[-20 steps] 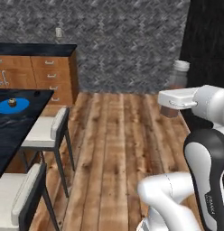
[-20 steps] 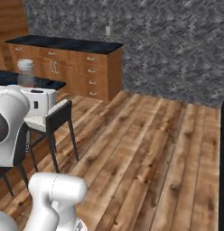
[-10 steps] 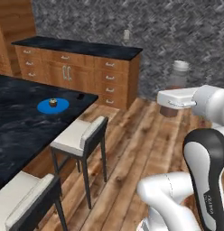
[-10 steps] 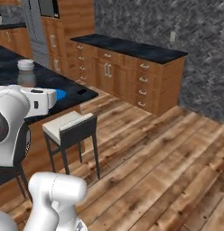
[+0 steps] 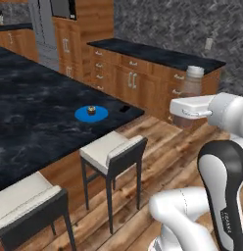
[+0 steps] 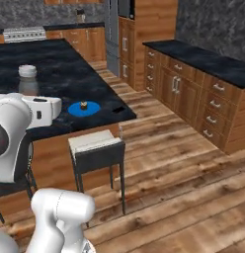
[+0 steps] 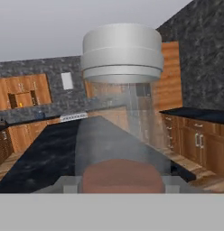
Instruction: Take the cinnamon bottle from the cabinet and place it on the dining table, next to the plate with the cupcake. Then take the chocolate from the dining counter and place it on the cupcake plate.
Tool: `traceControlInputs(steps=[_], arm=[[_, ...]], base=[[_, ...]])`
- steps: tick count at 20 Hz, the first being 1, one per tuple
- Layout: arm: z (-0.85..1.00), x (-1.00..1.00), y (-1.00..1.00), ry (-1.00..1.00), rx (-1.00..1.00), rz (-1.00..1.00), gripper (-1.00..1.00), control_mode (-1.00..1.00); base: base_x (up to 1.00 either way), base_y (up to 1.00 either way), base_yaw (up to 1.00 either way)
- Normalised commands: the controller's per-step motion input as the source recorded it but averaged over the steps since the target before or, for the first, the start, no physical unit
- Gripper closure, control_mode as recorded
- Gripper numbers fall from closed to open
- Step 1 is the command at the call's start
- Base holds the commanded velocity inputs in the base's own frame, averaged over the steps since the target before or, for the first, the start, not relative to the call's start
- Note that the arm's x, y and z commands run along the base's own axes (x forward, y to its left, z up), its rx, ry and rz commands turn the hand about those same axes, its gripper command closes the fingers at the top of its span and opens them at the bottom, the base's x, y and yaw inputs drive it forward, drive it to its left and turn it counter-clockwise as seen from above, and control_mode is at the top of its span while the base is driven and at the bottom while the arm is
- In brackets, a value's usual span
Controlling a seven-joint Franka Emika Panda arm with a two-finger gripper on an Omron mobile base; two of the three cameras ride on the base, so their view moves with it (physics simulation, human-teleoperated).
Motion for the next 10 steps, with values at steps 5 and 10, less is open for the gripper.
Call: traceControlInputs(steps=[5, 10], arm=[[0.00, 0.00, 0.00, 0.00, 0.00, 0.00, 1.00, 1.00], [0.00, 0.00, 0.00, 0.00, 0.00, 0.00, 1.00, 1.00]], base=[[0.23, -0.88, 0.55], [0.20, -1.00, 0.49]])
